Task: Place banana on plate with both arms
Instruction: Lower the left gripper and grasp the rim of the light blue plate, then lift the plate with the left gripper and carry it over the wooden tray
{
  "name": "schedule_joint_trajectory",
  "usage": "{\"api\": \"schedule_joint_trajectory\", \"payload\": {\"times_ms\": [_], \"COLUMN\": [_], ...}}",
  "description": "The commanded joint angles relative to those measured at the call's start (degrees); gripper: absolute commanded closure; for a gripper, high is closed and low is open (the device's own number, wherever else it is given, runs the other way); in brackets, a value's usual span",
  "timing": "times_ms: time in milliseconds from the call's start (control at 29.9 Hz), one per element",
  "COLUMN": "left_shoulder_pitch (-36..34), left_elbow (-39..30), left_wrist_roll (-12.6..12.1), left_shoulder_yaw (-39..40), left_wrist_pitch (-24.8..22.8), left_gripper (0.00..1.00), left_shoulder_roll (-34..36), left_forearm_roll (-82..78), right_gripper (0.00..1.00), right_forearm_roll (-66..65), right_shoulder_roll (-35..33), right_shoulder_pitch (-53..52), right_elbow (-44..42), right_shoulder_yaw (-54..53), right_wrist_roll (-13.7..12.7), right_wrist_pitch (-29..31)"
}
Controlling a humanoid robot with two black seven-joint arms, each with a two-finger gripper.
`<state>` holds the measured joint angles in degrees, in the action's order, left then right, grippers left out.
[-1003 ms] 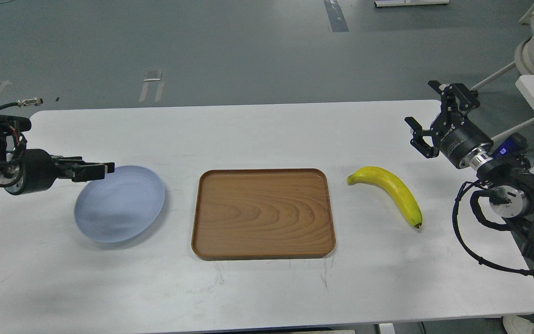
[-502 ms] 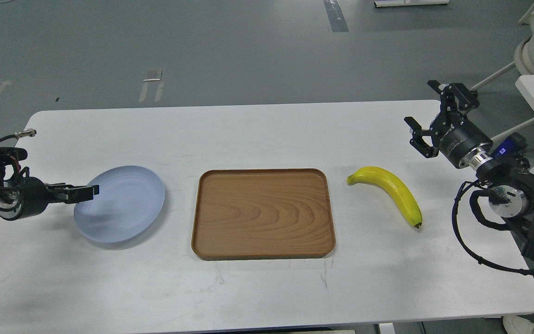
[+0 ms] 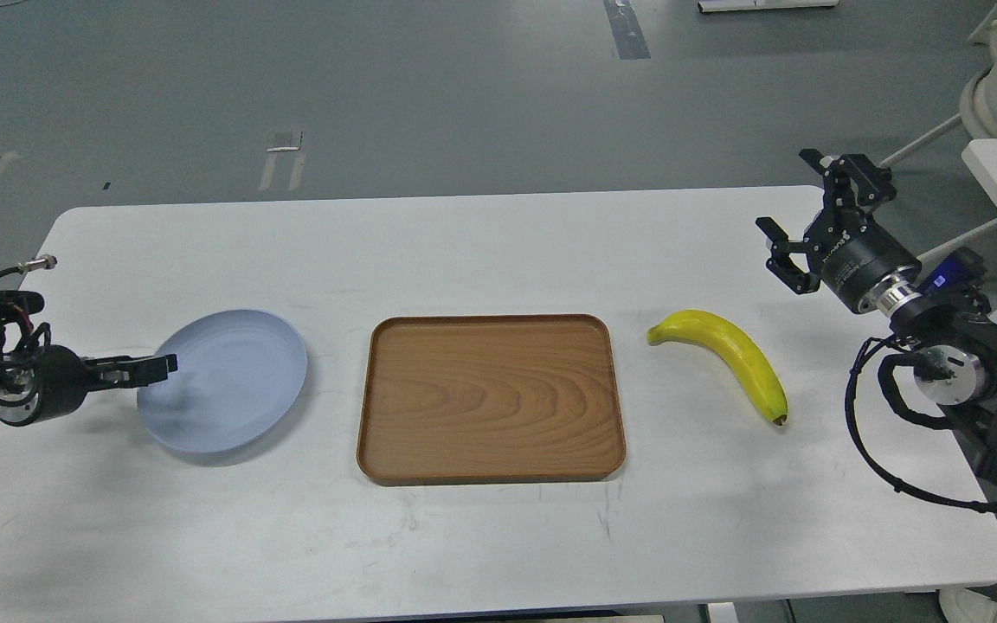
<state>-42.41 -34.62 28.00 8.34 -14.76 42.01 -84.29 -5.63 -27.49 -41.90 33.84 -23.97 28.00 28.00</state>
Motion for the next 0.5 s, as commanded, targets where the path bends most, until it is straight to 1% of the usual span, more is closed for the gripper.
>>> {"api": "schedule_joint_trajectory", "payload": {"times_ms": [0, 368, 468], "left_shoulder_pitch": [0.13, -0.04, -1.19], "left_elbow": [0.0, -0.44, -0.88], "left_wrist_roll": [0.0, 0.0, 0.0], "left_shoulder_yaw": [-0.08, 0.01, 0.1], "left_wrist_pitch": [0.0, -0.09, -0.35], "left_gripper": [1.0, 1.0, 1.0], "left_shoulder_roll": [0.0, 0.0, 0.0], "left_forearm_roll": [0.0, 0.09, 0.44], "right_gripper": [0.0, 0.0, 0.0], "right_forearm_roll": [0.0, 0.0, 0.0], "right_shoulder_roll": [0.07, 0.07, 0.07], "right_shoulder_pitch": [-0.11, -0.29, -0.55], "right_elbow": [-0.01, -0.09, -0.09], "right_shoulder_yaw": [0.06, -0.03, 0.06], "right_wrist_roll": [0.0, 0.0, 0.0], "right_wrist_pitch": [0.0, 0.0, 0.0]}}
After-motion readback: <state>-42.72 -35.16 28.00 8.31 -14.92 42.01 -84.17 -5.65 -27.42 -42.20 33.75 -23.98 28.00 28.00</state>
